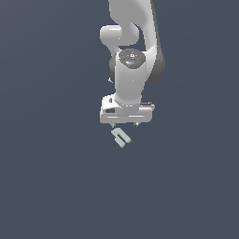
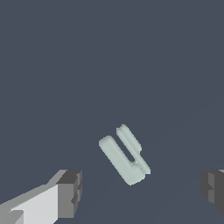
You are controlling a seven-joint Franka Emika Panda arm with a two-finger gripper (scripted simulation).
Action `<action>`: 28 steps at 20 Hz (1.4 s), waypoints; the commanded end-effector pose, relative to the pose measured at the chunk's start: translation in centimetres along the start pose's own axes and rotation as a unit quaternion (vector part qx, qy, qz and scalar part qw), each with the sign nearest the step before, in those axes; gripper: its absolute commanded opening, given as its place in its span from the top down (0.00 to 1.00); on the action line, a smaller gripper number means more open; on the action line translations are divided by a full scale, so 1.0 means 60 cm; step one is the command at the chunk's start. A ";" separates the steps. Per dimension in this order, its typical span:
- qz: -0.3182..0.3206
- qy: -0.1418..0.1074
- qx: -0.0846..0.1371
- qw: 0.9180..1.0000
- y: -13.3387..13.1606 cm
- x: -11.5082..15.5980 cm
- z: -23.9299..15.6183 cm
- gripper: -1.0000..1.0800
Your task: Pick up the object and move it to a goal position.
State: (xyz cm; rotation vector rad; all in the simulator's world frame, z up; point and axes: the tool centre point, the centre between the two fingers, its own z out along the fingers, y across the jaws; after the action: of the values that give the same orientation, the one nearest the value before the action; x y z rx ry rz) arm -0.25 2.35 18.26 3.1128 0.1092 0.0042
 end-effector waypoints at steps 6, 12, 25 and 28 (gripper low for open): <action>-0.011 -0.006 -0.003 1.000 -0.001 -0.006 0.007 0.04; -0.022 -0.014 -0.007 1.000 -0.003 -0.013 0.014 0.04; -0.074 -0.012 -0.006 0.997 0.006 -0.021 0.050 0.04; -0.101 -0.011 -0.005 0.995 0.010 -0.026 0.070 0.04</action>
State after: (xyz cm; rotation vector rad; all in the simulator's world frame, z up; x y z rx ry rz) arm -1.59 1.70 14.69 3.0795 0.3794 -0.0347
